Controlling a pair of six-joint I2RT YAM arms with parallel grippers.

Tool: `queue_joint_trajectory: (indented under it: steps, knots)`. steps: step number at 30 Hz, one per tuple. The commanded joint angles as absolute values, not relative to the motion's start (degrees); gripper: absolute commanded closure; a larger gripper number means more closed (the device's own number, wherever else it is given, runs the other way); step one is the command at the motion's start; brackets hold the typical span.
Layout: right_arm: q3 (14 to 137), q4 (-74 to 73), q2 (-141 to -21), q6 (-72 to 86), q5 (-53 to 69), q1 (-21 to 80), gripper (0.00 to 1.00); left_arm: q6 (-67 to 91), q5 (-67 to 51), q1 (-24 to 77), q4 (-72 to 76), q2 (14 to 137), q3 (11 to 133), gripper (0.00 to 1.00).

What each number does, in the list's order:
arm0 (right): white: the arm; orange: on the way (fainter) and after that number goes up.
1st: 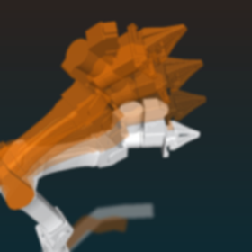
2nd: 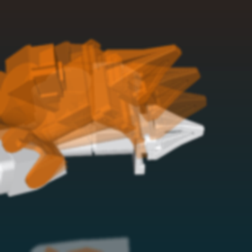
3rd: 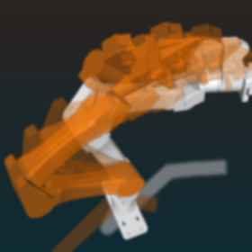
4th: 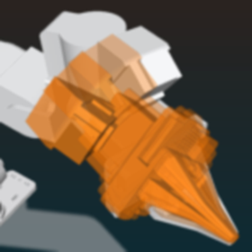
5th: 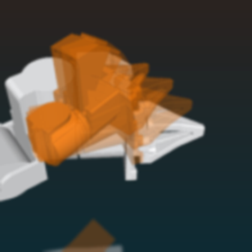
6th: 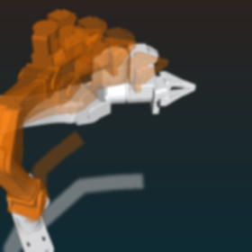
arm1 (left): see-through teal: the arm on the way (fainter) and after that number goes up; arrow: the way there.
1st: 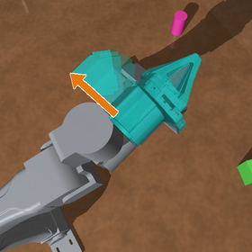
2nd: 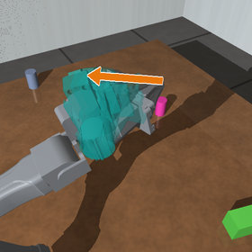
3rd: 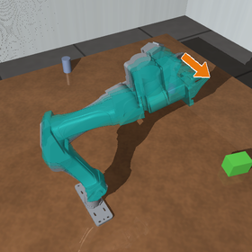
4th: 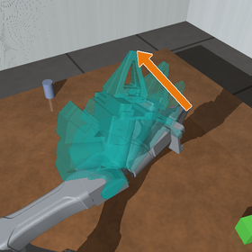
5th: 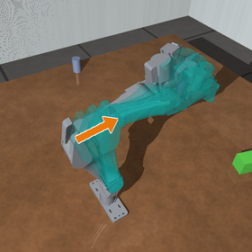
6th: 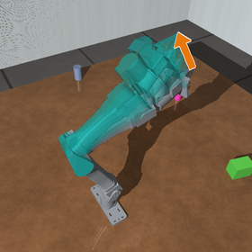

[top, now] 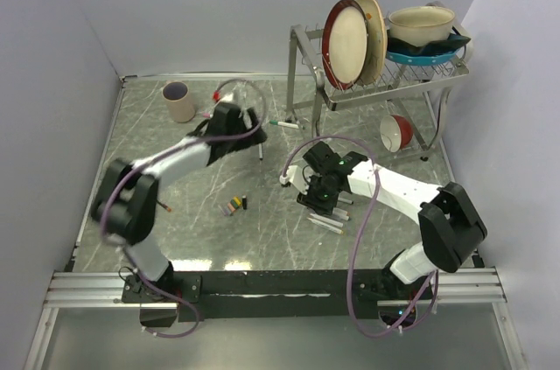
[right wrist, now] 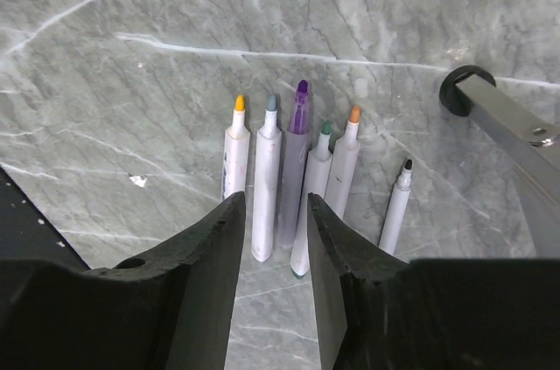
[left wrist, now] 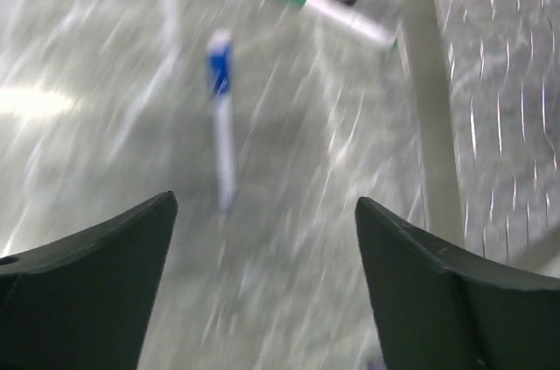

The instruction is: Open the pen caps

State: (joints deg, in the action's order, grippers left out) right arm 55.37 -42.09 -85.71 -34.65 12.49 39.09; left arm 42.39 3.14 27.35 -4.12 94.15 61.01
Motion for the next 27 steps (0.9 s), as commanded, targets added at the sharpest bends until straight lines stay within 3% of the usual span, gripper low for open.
queue_joint_trajectory:
  steps: [1, 8, 27]
  knots:
    - [56.69, -42.63, -81.74, -35.77, 13.89, 38.76, 0.57, 34.28, 2.28, 27.25, -14.04, 107.46, 77.22, 0.19]
    - [56.43, -42.71, -79.89, -36.30, 14.59, 38.85, 0.57, 32.52, 8.87, 27.25, -28.38, 125.15, 100.45, 0.35]
    - [56.25, -42.54, -79.01, -36.48, 15.38, 38.67, 0.57, 29.71, 14.06, 27.68, -36.38, 136.49, 109.51, 0.72]
